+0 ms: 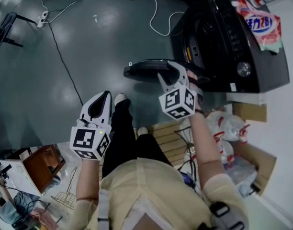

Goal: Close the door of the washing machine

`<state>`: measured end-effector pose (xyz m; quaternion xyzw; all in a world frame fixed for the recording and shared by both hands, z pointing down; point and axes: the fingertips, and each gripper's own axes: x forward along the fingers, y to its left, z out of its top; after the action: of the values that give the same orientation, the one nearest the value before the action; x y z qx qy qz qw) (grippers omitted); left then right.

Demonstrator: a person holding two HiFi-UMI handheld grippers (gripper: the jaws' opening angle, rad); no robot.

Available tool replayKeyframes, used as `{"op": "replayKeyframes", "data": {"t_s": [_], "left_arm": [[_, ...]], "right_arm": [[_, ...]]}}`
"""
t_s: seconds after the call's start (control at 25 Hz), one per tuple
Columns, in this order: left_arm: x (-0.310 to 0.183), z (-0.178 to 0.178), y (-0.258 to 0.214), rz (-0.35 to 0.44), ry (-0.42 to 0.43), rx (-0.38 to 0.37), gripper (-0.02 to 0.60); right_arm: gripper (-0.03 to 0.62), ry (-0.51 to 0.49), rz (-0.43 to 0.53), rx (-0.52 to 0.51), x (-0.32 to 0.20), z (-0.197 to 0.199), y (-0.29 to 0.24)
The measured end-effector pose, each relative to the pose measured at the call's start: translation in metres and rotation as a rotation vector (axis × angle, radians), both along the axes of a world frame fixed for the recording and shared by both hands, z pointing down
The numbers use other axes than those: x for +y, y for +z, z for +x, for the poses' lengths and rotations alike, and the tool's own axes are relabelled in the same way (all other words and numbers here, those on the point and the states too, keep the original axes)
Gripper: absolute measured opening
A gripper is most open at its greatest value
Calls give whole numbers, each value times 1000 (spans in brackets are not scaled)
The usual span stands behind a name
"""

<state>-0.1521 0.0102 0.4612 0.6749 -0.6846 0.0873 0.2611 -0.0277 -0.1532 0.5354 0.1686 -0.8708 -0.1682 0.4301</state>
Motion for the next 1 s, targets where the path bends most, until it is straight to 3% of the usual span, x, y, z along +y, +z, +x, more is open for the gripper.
{"op": "replayKeyframes", "data": {"t_s": [1.0], "left_arm": [[-65,-18,15,73,37,-1,5]], "right_arm": [[158,246,6,-38,-101,-27,-1]]}}
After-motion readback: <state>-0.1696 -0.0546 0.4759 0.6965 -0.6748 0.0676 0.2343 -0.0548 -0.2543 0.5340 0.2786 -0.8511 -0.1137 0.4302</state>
